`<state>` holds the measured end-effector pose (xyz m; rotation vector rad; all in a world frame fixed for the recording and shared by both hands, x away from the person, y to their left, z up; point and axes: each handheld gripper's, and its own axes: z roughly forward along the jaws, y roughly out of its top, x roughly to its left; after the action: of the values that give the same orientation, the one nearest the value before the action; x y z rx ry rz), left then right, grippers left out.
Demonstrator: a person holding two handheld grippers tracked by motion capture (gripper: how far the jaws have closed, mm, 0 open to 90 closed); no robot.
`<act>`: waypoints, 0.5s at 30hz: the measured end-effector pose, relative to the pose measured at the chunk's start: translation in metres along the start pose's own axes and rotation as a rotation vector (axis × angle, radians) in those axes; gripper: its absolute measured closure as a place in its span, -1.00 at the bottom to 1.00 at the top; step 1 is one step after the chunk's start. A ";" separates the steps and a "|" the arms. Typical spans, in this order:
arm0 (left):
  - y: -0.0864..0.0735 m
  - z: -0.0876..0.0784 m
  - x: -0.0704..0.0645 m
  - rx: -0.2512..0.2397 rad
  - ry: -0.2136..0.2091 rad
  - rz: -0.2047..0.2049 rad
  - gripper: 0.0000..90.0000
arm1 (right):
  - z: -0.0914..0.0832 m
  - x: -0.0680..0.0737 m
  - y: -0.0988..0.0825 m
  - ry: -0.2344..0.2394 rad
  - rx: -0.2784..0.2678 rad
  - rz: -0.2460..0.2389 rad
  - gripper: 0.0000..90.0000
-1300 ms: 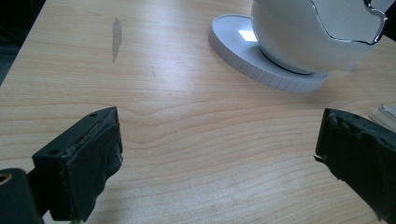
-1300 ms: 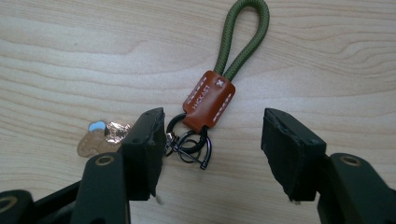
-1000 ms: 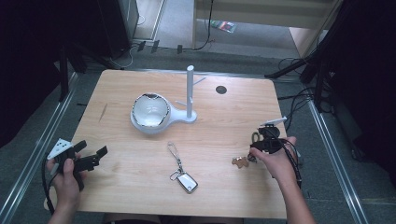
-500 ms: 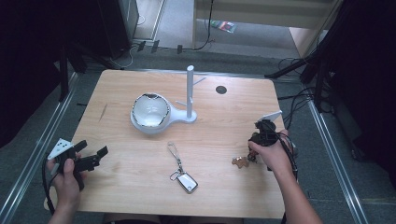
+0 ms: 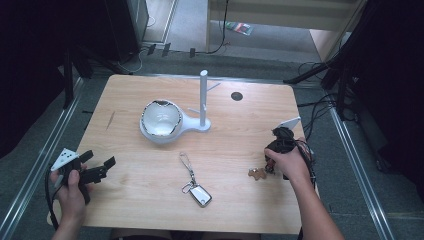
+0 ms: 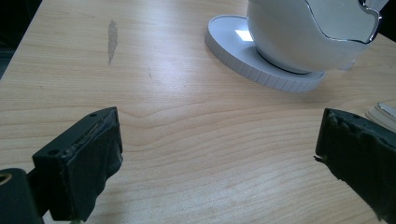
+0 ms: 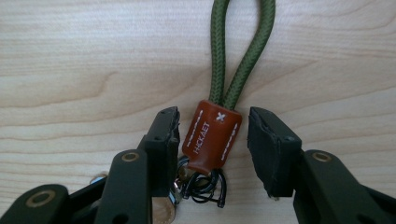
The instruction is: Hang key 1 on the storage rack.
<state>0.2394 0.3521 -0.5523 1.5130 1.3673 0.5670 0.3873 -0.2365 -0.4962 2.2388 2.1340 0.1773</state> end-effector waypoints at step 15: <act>0.000 0.000 0.000 0.002 0.002 -0.001 -0.97 | 0.008 0.010 0.001 -0.059 0.066 -0.008 0.48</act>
<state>0.2396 0.3521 -0.5523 1.5130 1.3703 0.5665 0.3896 -0.2263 -0.5038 2.2404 2.1486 0.0409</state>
